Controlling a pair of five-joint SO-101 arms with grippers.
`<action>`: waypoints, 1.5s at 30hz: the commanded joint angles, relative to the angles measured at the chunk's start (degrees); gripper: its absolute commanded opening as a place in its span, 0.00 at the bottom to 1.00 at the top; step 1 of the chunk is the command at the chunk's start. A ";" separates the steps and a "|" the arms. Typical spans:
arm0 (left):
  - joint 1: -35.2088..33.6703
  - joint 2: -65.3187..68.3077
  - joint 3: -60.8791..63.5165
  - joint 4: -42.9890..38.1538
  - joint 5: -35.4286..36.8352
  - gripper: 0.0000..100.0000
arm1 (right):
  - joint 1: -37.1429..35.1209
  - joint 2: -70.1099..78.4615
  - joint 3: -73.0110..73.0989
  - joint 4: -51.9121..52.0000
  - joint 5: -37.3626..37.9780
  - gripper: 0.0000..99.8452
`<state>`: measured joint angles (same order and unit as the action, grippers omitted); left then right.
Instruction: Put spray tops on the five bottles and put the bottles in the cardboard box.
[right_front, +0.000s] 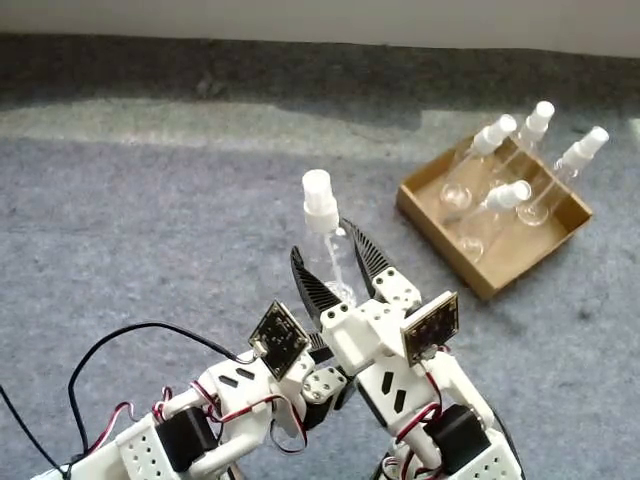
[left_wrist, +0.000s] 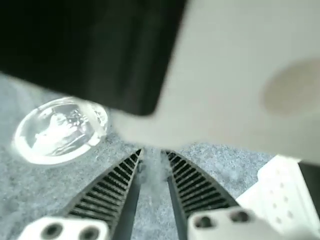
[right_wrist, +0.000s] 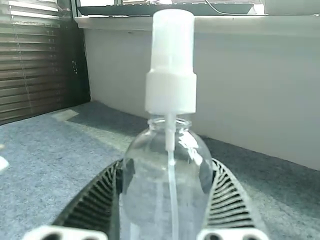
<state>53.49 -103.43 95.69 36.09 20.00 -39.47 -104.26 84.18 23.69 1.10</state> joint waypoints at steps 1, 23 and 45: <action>0.75 -0.40 -2.95 -0.18 0.70 0.00 | -0.57 -0.92 -0.84 0.31 0.09 0.08; -14.81 -0.40 1.45 -15.03 0.53 0.00 | 1.80 -1.01 1.98 0.31 0.09 0.08; -18.15 -0.40 1.36 -15.03 0.44 0.00 | 2.77 -1.01 1.89 0.75 0.09 0.08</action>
<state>37.05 -103.34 95.87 23.34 20.35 -37.80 -104.97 86.99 23.34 1.01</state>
